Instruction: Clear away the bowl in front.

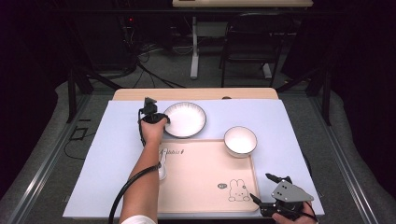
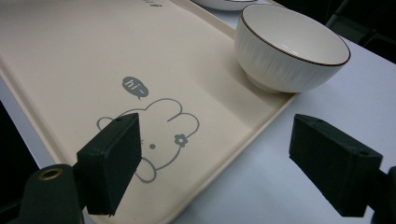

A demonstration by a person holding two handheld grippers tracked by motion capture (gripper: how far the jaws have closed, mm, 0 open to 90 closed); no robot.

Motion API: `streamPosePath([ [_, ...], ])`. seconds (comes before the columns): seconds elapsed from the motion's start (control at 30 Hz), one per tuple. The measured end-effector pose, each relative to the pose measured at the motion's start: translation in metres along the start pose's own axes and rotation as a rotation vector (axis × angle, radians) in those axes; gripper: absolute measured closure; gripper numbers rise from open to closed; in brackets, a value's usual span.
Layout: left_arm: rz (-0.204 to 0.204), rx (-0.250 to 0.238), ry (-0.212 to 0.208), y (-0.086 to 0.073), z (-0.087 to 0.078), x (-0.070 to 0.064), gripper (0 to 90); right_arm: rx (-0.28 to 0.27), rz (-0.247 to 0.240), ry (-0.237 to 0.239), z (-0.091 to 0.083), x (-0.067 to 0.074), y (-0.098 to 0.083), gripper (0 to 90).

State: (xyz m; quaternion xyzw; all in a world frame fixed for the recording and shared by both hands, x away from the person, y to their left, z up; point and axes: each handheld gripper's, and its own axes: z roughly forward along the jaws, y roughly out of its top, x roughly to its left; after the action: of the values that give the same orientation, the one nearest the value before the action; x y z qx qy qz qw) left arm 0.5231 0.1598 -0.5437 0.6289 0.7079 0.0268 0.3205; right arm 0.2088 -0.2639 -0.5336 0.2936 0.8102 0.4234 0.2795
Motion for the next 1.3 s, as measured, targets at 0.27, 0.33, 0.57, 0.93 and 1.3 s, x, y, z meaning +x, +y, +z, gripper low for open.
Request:
streamPosePath([
  [0.27, -0.031, -0.001, -0.018, -0.001, -0.001, 0.002, 72.2, 0.000, 0.000, 0.000, 0.000, 0.000, 0.000, 16.6],
  [0.33, -0.042, 0.000, -0.024, -0.001, -0.001, 0.002, 73.2, 0.002, 0.001, 0.001, 0.000, 0.000, 0.000, 16.6],
  [0.57, -0.058, 0.002, -0.039, -0.001, -0.004, 0.003, 76.5, 0.003, 0.000, 0.001, 0.000, 0.000, 0.000, 16.6],
  [0.93, -0.078, -0.025, -0.079, 0.001, -0.018, 0.000, 82.5, 0.003, -0.003, 0.000, 0.001, 0.001, 0.001, 16.6],
  [1.3, -0.059, -0.029, -0.054, 0.005, -0.025, -0.009, 84.6, 0.002, -0.003, 0.002, 0.001, 0.001, 0.001, 16.6],
])
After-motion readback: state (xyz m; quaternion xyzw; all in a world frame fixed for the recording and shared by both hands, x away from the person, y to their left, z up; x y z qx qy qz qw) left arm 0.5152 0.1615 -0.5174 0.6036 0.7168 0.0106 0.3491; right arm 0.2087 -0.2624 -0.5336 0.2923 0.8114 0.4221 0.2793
